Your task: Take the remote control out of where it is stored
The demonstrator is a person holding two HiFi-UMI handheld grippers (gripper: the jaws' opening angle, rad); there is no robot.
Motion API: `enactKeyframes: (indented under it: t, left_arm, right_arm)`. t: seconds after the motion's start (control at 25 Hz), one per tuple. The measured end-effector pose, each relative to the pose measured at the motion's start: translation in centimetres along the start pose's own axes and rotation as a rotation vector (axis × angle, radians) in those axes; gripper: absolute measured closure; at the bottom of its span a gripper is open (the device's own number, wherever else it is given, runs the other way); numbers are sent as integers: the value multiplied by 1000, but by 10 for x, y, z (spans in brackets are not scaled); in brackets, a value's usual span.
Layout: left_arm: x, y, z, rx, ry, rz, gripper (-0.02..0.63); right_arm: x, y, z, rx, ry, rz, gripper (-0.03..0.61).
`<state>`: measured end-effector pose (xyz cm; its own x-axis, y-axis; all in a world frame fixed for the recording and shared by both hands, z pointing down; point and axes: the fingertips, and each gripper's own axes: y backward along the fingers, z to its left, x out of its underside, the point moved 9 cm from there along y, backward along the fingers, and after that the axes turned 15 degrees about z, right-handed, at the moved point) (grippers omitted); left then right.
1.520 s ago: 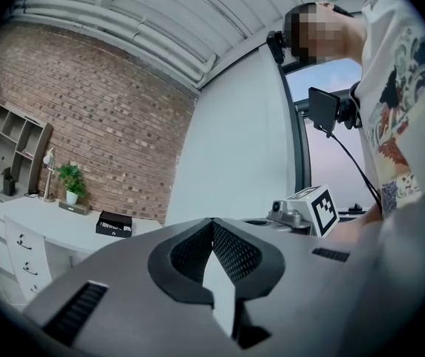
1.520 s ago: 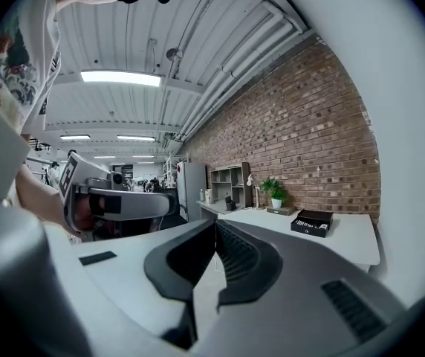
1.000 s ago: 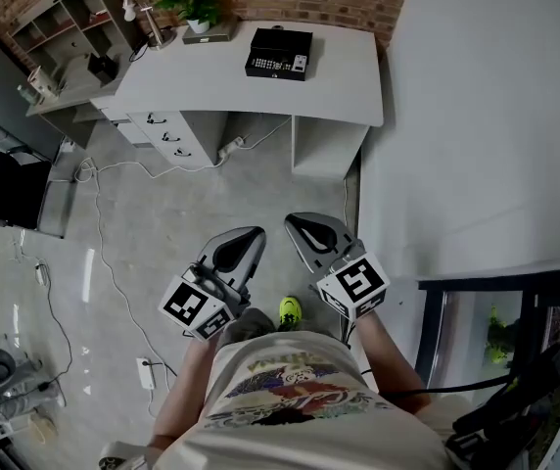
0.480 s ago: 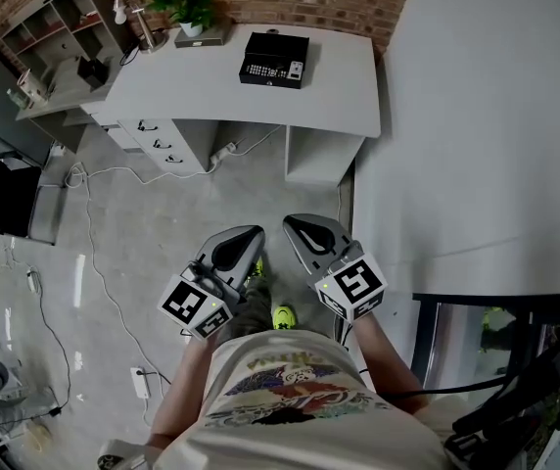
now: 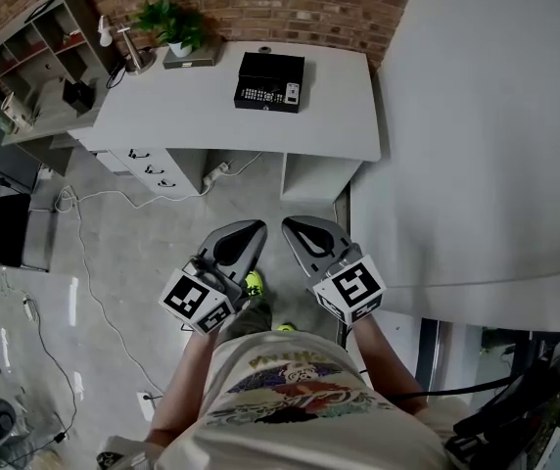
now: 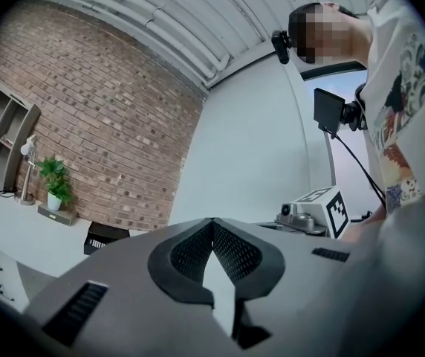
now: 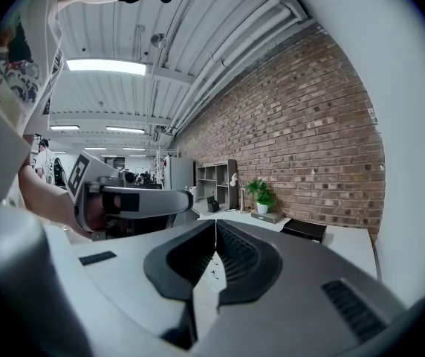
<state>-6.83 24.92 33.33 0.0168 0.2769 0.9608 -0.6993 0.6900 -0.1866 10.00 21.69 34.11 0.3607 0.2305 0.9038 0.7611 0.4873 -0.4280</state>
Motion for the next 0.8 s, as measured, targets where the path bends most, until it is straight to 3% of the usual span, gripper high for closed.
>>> enactKeyframes:
  t: [0.44, 0.8]
  left_arm:
    - [-28, -38, 79, 102, -6, 20, 611]
    - [-42, -47, 135, 133, -2, 15, 611]
  right_arm:
    - [-36, -59, -34, 66, -13, 14, 571]
    - [-62, -111, -52, 80, -27, 10, 571]
